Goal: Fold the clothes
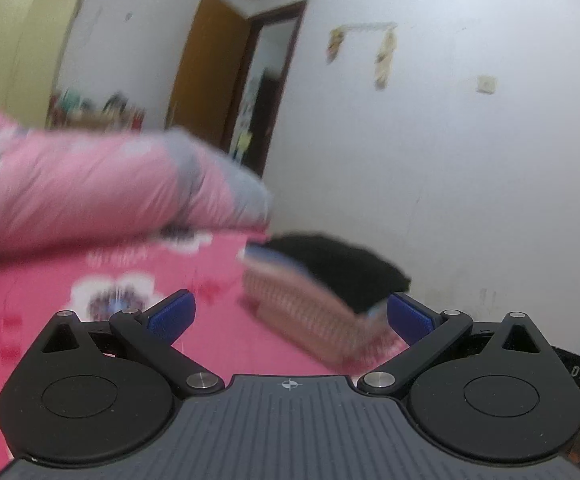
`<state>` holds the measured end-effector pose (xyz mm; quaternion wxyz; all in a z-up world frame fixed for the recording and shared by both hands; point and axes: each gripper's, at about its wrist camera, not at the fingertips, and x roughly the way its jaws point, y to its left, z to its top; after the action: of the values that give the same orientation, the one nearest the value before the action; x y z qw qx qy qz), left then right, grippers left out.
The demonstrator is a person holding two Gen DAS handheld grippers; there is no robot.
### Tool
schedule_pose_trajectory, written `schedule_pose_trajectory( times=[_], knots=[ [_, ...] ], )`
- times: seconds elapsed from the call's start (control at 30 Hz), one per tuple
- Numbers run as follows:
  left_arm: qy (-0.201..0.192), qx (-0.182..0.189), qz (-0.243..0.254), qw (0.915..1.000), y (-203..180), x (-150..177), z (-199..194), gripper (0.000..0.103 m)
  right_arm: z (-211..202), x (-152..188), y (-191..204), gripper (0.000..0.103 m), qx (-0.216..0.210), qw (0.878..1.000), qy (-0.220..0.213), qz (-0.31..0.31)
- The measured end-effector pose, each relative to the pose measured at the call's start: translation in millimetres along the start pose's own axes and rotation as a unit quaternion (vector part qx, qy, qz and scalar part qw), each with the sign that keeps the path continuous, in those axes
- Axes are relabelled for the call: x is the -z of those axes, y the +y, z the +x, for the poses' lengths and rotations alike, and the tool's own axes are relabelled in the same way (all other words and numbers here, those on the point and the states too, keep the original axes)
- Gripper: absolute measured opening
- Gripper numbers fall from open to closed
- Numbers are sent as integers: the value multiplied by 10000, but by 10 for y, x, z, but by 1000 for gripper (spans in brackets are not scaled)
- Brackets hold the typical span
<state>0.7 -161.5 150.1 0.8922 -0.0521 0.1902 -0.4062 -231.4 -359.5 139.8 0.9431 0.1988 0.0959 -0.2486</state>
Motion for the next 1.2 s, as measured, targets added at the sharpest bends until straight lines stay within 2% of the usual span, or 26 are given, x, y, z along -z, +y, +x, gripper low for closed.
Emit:
schedule_pose_trajectory(
  times=[0.07,0.2,0.27,0.37,0.5,0.57,0.7,0.87,1.2],
  knots=[
    [158,-148,-112,9997,-8,130,37,103,-11,126,64,103,294,9994,163,-48],
    [356,-441,94,9983,-89,266,82,103,32,334,216,103,993,9932,350,-500],
    [440,-522,252,9974,-132,276,112,103,-59,358,257,103,1086,9918,243,-624],
    [397,-358,303,9981,-164,303,28,103,-192,261,299,103,1091,9924,30,-570],
    [409,-430,351,9976,-238,381,9,103,-200,244,340,103,1193,9895,-111,-808],
    [484,-469,432,9968,-269,426,38,103,-171,283,354,103,1350,9864,-35,-940],
    [663,-506,498,9953,-292,484,66,103,-101,378,372,103,1338,9842,75,-1159],
    [669,-632,616,9939,-314,513,77,103,-69,444,403,103,1513,9776,79,-1462],
    [713,-788,425,9934,-253,521,119,103,-34,483,429,103,1541,9754,80,-1575]
  ],
)
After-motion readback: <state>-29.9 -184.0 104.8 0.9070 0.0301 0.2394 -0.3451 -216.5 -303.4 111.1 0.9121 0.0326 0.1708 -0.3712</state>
